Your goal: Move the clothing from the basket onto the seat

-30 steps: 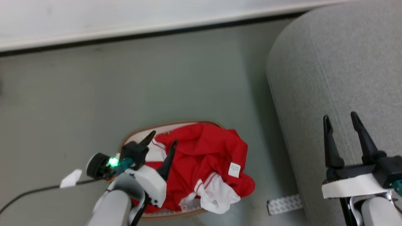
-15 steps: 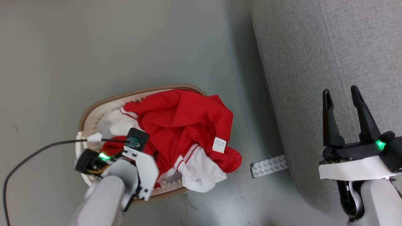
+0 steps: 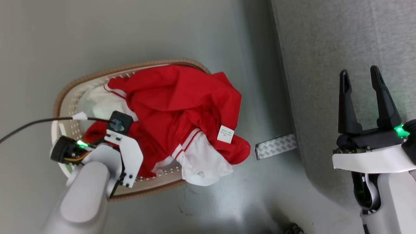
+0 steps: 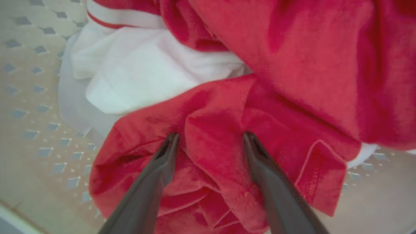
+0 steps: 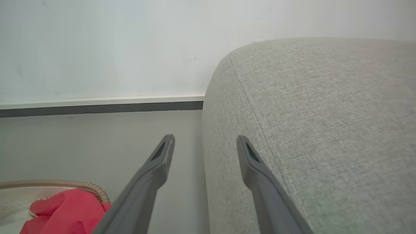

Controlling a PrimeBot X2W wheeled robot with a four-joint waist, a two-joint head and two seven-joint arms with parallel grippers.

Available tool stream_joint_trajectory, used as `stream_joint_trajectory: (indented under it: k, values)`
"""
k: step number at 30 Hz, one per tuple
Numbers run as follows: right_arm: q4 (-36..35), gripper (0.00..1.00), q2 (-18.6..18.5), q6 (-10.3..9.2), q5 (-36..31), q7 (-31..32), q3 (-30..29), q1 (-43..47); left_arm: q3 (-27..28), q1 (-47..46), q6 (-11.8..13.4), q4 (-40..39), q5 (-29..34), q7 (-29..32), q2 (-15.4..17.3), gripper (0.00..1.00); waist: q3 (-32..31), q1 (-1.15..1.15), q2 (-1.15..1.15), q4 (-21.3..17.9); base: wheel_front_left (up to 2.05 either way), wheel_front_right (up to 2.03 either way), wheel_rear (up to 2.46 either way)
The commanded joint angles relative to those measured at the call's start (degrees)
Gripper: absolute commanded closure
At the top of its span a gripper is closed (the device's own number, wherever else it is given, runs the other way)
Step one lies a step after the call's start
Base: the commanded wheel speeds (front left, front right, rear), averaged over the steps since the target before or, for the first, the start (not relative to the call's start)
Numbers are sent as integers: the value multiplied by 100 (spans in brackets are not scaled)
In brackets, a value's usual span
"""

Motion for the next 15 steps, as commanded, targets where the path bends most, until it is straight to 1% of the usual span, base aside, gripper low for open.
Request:
stream_joint_trajectory:
  k: [1,6,7,8,9,10,15]
  values:
    - [-52,0,-9,-12,37,4,36,-140,5,-111,25,10,-15,26,57,0,264,-1,0,-1,0,0,0]
    - [-107,0,-8,-11,-19,5,80,-267,-17,-285,40,138,-45,35,62,0,548,-1,0,-4,0,0,0]
    - [-103,0,-4,-11,-36,6,82,-269,-34,-325,39,171,-43,23,56,2,579,-1,0,0,0,0,0]
    - [-93,0,0,-10,-49,6,83,-265,-49,-352,41,204,-40,14,45,35,592,-1,0,7,0,0,0]
    - [-80,0,4,-3,-71,7,79,-262,-69,-382,34,234,-45,-19,24,80,594,-1,0,24,0,0,0]
    - [-63,0,6,-3,-91,7,55,-251,-94,-401,20,275,-50,-67,0,100,574,-1,0,58,0,0,0]
    - [16,0,-2,2,-255,5,-119,-112,-139,-366,17,459,-200,-403,-178,100,181,-1,0,327,0,0,0]
